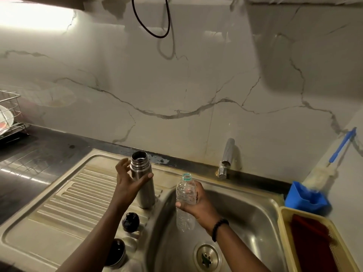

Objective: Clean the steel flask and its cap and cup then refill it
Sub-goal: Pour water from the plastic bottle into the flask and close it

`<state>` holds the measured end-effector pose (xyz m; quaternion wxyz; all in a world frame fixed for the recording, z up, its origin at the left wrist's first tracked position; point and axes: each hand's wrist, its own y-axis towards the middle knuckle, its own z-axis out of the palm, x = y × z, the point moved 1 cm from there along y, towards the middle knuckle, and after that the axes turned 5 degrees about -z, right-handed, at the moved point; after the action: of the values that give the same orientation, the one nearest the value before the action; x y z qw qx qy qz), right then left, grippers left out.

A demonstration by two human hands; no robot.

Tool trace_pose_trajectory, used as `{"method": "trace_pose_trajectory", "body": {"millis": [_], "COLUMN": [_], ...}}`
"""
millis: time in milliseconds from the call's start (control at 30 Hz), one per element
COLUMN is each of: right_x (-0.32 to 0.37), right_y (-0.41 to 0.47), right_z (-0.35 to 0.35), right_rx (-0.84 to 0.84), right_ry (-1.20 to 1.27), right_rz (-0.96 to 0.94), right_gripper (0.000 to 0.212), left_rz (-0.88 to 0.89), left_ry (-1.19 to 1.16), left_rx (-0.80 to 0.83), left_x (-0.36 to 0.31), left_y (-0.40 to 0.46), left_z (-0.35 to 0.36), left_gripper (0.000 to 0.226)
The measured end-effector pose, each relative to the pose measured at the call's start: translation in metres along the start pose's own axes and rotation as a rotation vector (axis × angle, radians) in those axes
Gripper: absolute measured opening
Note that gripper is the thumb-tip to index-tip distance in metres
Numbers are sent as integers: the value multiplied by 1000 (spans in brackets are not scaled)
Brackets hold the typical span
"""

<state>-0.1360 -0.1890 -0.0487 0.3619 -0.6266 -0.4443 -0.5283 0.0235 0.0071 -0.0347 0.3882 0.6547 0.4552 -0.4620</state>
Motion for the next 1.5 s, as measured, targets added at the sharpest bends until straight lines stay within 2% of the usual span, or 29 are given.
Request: {"method": "trace_pose_trajectory", "body": {"millis": [67, 167, 233, 300, 367, 467, 533, 667, 733, 800, 867, 967, 1067, 1233, 1367, 1500], "right_x": [0, -3, -6, -10, -17, -28, -33, -38, -40, -40, -40, -41, -45, -52, -53, -56], "right_y": [0, -4, -10, -16, -21, -28, -31, -38, -41, -45, -47, -48, -50, -53, -54, -56], "right_z": [2, 9, 14, 20, 24, 31, 35, 48, 56, 63, 67, 68, 64, 57, 51, 44], "right_rx": [3, 5, 6, -29, -102, -142, -152, -153, -136, -103, -73, -54, -53, -45, 1, 29], "right_ry": [-2, -8, -17, -40, -68, -116, -133, -136, -123, -102, -87, -61, -40, -59, -123, -232], "right_rz": [0, -4, -8, -36, -71, -80, -74, -55, -48, -38, -31, -28, -4, 16, -14, -71], "right_gripper": [71, 70, 69, 64, 61, 62, 60, 59, 57, 55, 53, 54, 60, 59, 60, 69], "left_rz": [40, 294, 440, 536, 572, 586, 580, 492, 395, 302, 236, 168, 159, 186, 100, -123], "left_ry": [48, 154, 228, 253, 304, 573, 753, 918, 1015, 1111, 1147, 1133, 1112, 1047, 611, 101], "left_rx": [-130, -354, -422, -311, -78, 293, 465, 598, 637, 630, 554, 515, 560, 497, 278, 130], "left_x": [-6, -14, -15, -13, -7, 8, 17, 27, 34, 43, 54, 66, 77, 78, 52, 17], "left_y": [-10, -31, -48, -67, -83, -100, -112, -144, -157, -168, -175, -179, -180, -176, -157, -132], "left_z": [0, -1, -4, -8, -14, -26, -34, -43, -40, -35, -30, -28, -24, -14, -12, -3], "left_gripper": [97, 64, 37, 18, 14, 8, 13, 18, 30, 38, 38, 34, 35, 28, 18, 15]}}
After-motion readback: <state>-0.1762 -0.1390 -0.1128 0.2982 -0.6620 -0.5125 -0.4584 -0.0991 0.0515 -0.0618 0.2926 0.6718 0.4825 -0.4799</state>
